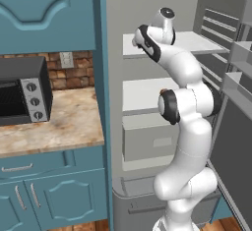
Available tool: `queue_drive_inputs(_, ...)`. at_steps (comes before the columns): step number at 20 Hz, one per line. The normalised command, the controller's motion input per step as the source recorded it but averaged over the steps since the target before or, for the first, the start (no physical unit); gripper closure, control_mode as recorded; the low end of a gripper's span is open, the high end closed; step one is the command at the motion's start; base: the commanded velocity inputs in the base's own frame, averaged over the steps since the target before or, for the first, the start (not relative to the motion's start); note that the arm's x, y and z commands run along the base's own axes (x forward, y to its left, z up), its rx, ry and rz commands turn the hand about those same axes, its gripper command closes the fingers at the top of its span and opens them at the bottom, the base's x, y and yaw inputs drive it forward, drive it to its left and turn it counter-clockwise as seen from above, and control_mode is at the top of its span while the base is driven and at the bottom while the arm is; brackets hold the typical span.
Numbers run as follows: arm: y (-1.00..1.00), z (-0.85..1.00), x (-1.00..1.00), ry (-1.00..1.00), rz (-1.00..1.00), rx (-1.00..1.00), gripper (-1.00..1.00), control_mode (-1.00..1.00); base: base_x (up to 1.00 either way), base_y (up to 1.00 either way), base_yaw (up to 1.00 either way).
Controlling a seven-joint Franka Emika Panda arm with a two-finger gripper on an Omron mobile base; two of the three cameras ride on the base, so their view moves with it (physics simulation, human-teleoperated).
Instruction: Move the tangerine and bar from the top shelf to the second highest shelf to make space. Then, place the pitcher from the counter on the cleared top shelf.
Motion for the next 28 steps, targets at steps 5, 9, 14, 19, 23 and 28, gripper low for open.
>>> queue_drive_inputs(5, 0.0, -0.68, 0.0, 0.05, 0.0, -0.06, 1.0, -1.0, 0.0, 0.0, 0.0)
queue_drive_inputs(9, -0.08, -0.61, 0.0, 0.01, 0.0, -0.01, 1.0, -1.0, 0.0, 0.0, 0.0)
queue_drive_inputs(14, -0.21, -0.51, -0.05, 0.0, 0.0, 0.0, 1.0, -1.0, 0.0, 0.0, 0.0)
queue_drive_inputs(19, -0.69, -0.28, -0.38, -0.03, -0.03, 0.0, 1.0, -1.0, 0.0, 0.0, 0.0)
queue_drive_inputs(23, -0.56, -0.32, -0.79, -0.08, -0.01, 0.0, 1.0, -1.0, 0.0, 0.0, 0.0)
queue_drive_inputs(28, -0.05, -0.02, -1.0, -0.14, 0.0, 0.0, 1.0, -1.0, 0.0, 0.0, 0.0)
